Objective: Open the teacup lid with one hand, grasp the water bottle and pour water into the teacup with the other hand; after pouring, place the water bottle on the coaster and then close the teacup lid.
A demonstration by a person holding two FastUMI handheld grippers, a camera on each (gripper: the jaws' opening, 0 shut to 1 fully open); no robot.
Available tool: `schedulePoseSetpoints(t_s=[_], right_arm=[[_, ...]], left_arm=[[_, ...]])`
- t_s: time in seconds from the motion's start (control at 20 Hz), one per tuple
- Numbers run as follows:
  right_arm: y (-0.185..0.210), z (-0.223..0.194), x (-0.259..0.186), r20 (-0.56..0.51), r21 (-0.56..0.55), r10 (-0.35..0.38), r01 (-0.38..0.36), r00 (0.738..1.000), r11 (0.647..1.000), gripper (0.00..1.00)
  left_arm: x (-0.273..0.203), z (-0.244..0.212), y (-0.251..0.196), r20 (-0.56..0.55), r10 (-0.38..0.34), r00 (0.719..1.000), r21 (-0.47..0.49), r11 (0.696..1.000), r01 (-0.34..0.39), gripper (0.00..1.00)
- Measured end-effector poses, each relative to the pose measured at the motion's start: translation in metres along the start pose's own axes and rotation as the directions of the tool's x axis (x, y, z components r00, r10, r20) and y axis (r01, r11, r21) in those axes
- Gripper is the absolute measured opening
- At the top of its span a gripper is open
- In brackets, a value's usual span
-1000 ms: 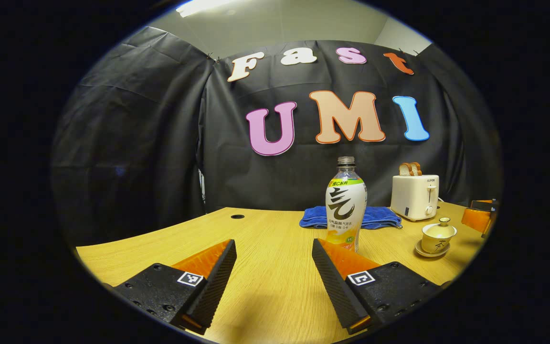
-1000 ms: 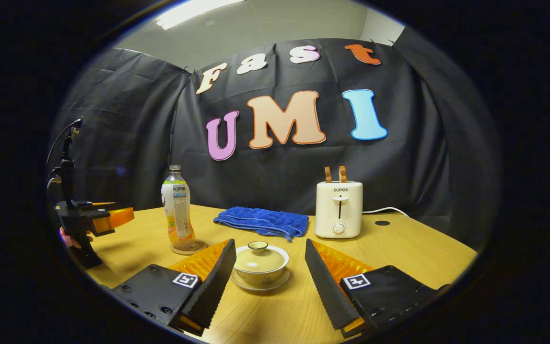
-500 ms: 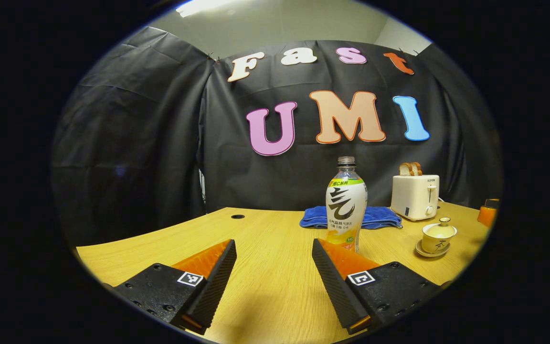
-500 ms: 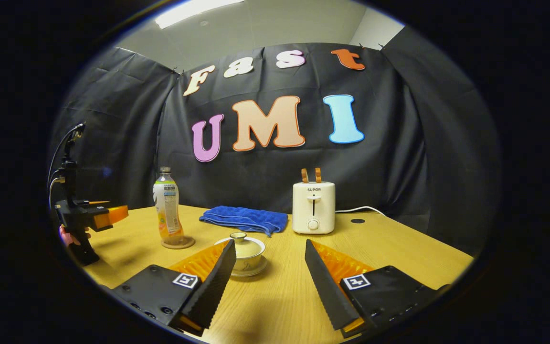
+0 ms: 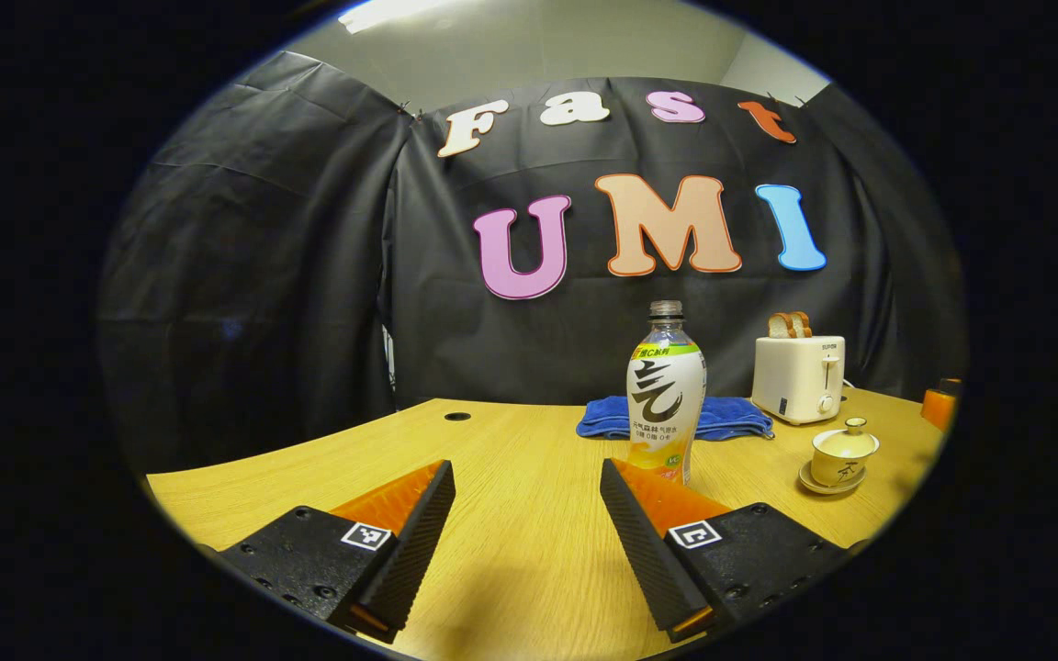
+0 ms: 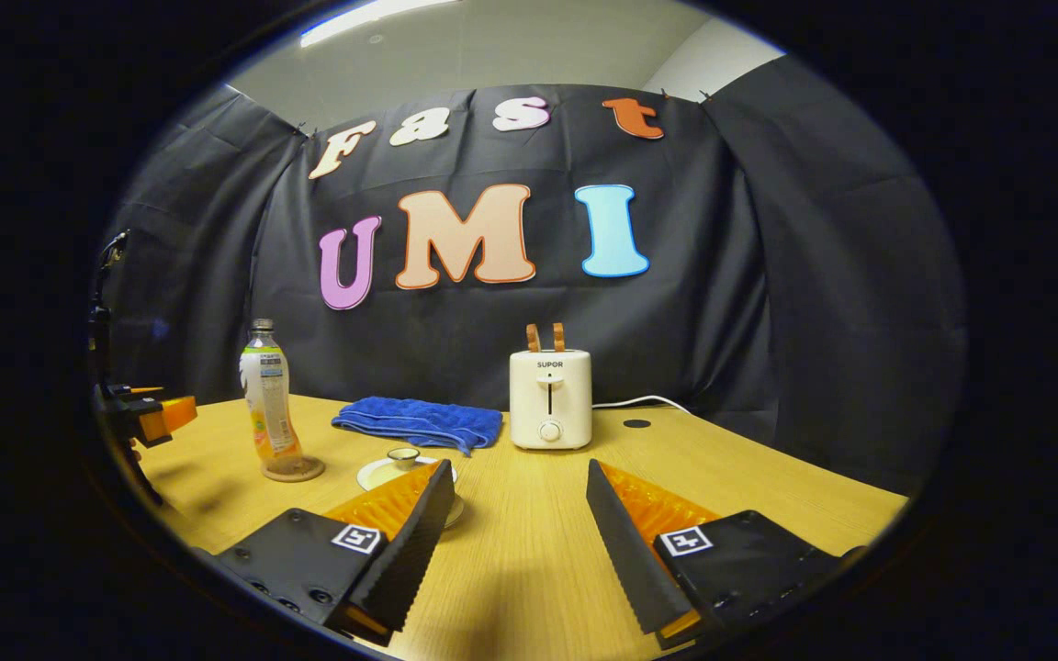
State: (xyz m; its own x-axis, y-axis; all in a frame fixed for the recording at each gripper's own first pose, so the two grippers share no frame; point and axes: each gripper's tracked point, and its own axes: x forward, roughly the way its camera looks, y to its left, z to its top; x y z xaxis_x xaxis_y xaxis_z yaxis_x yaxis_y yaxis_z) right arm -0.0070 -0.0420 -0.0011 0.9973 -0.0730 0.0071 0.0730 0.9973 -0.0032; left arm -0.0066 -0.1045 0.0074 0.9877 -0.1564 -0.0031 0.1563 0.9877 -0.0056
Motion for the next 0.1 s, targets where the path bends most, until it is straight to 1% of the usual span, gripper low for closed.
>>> schedulePoseSetpoints(t_s=[0.05,0.1], right_arm=[[0.0005,0.0002,0.0000,0.000,-0.001,0.000,0.000,1.000,1.000,0.88],[0.0005,0.0003,0.0000,0.000,0.000,0.000,0.000,1.000,1.000,0.88]], left_arm=[[-0.0004,0.0003,0.0003,0.000,0.000,1.000,0.000,1.000,0.000,0.93],[-0.0009,0.0005,0.0005,0.000,0.001,1.000,0.000,1.000,-0.001,0.93]])
